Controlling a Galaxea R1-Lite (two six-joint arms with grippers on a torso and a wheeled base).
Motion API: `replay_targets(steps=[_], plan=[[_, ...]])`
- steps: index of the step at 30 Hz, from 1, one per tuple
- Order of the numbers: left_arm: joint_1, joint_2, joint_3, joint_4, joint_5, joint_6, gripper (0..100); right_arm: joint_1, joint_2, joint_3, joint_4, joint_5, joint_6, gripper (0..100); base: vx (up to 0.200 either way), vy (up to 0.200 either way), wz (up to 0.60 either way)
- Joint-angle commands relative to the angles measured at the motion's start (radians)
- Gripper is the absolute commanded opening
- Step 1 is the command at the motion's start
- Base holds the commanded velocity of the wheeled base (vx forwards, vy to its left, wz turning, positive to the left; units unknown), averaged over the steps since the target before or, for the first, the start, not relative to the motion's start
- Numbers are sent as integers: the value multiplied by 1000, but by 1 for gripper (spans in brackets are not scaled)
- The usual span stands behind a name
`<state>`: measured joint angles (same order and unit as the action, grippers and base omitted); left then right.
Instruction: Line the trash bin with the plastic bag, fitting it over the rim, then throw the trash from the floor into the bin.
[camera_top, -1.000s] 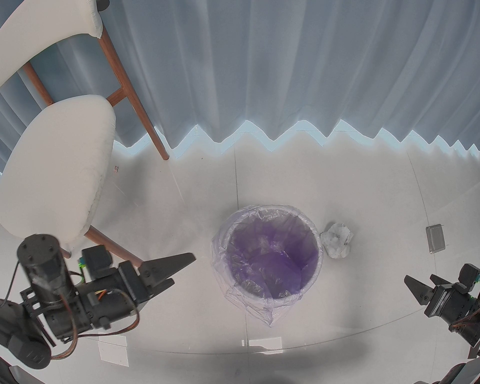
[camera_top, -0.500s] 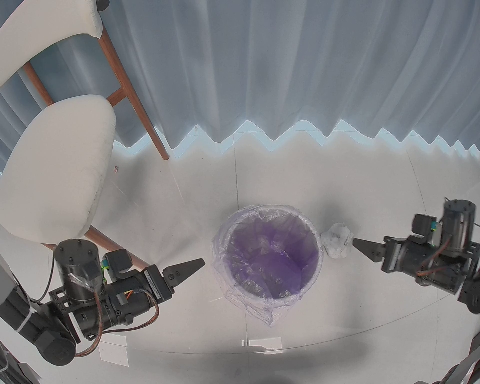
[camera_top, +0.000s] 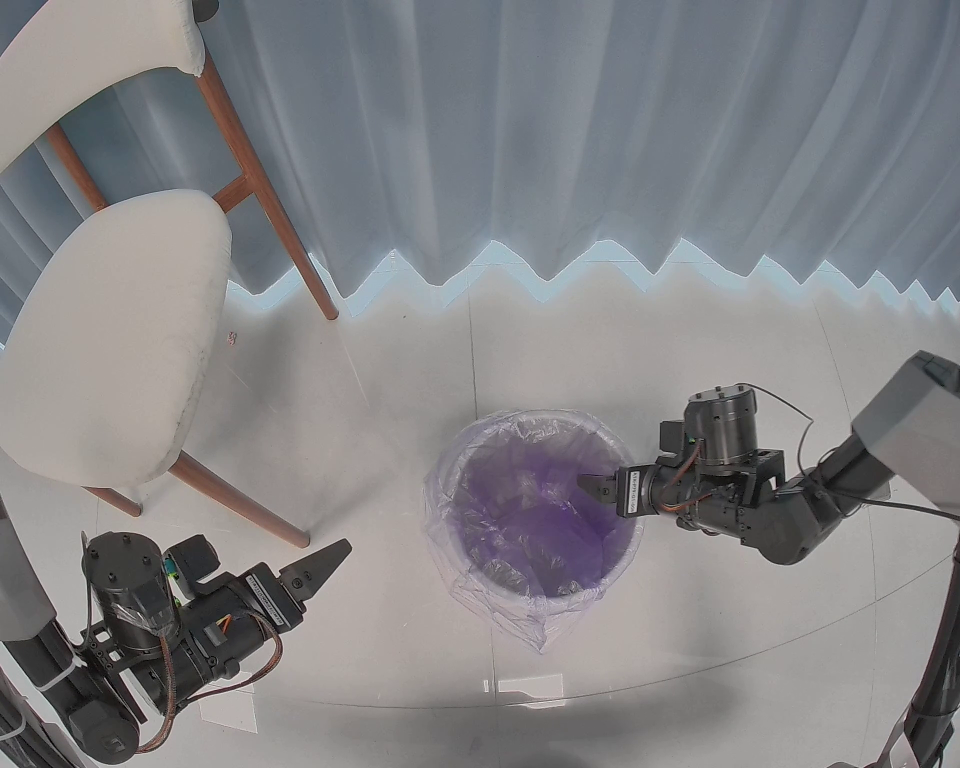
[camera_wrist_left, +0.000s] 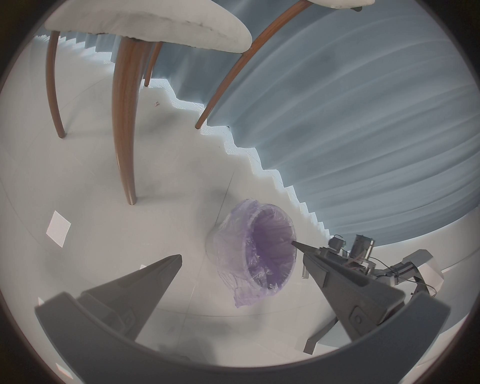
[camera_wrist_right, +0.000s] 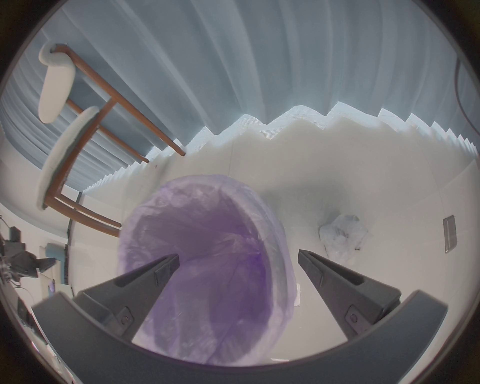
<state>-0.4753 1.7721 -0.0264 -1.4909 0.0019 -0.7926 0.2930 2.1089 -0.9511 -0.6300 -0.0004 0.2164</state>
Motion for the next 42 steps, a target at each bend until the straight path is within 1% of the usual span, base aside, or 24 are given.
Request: replay_targets(steps=[1, 4, 7, 8, 9, 10, 13, 16, 18, 21, 24, 25, 26, 27, 28, 29, 32, 34, 35, 36, 40, 42], plan=[[-19, -14, 26, -12, 21, 3, 100, -12, 192, -146, 3, -46, -6, 100, 0, 0, 0], [-29, -17, 26, -12, 30, 3, 100, -17, 207, -170, 3, -58, -6, 100, 0, 0, 0], [-63, -13, 26, -12, 67, 4, 100, -21, 223, -190, 3, -73, -6, 100, 0, 0, 0], [-75, -10, 26, -12, 79, 7, 100, -23, 224, -192, 1, -75, -6, 0, 0, 0, 0], [-75, -10, 26, -12, 79, 7, 100, -23, 224, -192, 1, -75, -6, 0, 0, 0, 0], [-97, -8, 26, -12, 102, 9, 100, -23, 224, -193, 0, -76, -5, 0, 0, 0, 0], [-128, -7, 26, -12, 138, 12, 100, -23, 226, -192, 1, -85, -3, 0, 0, 0, 0], [-129, -3, 26, -12, 153, 15, 100, -28, 220, -189, -2, -93, 0, 0, 0, 0, 0], [-111, -3, 20, -14, 150, 13, 100, -31, 203, -193, 1, -93, 3, 0, 0, 0, 0], [-65, -3, -33, -12, 153, 7, 100, -38, 134, -186, 32, -89, 20, 0, 0, 0, 0], [-42, -20, -70, -14, 139, 1, 100, -44, 62, -184, 110, -84, 75, 0, 0, 0, 0], [-43, -34, -78, -14, 128, -1, 100, -44, 36, -184, 135, -73, 112, 0, 0, 0, 0], [-43, -36, -78, -14, 127, -1, 100, -44, 33, -184, 139, -72, 116, 0, 0, 0, 0], [-52, -63, -78, -14, 78, -2, 100, -44, -17, -178, 179, -38, 187, 0, 0, 0, 0], [-57, -68, -75, -12, 59, -4, 100, -44, -32, -175, 194, -29, 202, 0, 0, 0, 0], [-72, -72, -66, -12, 16, -11, 100, -44, -67, -167, 231, -13, 230, 0, 0, 0, 0], [-101, -68, -43, -6, -40, -50, 100, -44, -119, -150, 289, 14, 258, 0, 0, 0, 0], [-106, -59, -21, -6, -91, -66, 100, -44, -149, -129, 316, 59, 279, 0, 0, 0, 0], [-106, -59, -21, -6, -91, -66, 100, -44, -149, -129, 316, 59, 279, 0, 0, 0, 0], [-92, -34, -15, -12, -152, -70, 100, -44, -168, -106, 331, 88, 288, 0, 0, 0, 0], [-46, -30, -69, -12, -194, -71, 100, -48, -191, -61, 328, 94, 288, 0, 0, 0, 0], [-26, -28, -106, -12, -203, -93, 100, -49, -208, -34, 328, 114, 293, 0, 0, 0, 0]])
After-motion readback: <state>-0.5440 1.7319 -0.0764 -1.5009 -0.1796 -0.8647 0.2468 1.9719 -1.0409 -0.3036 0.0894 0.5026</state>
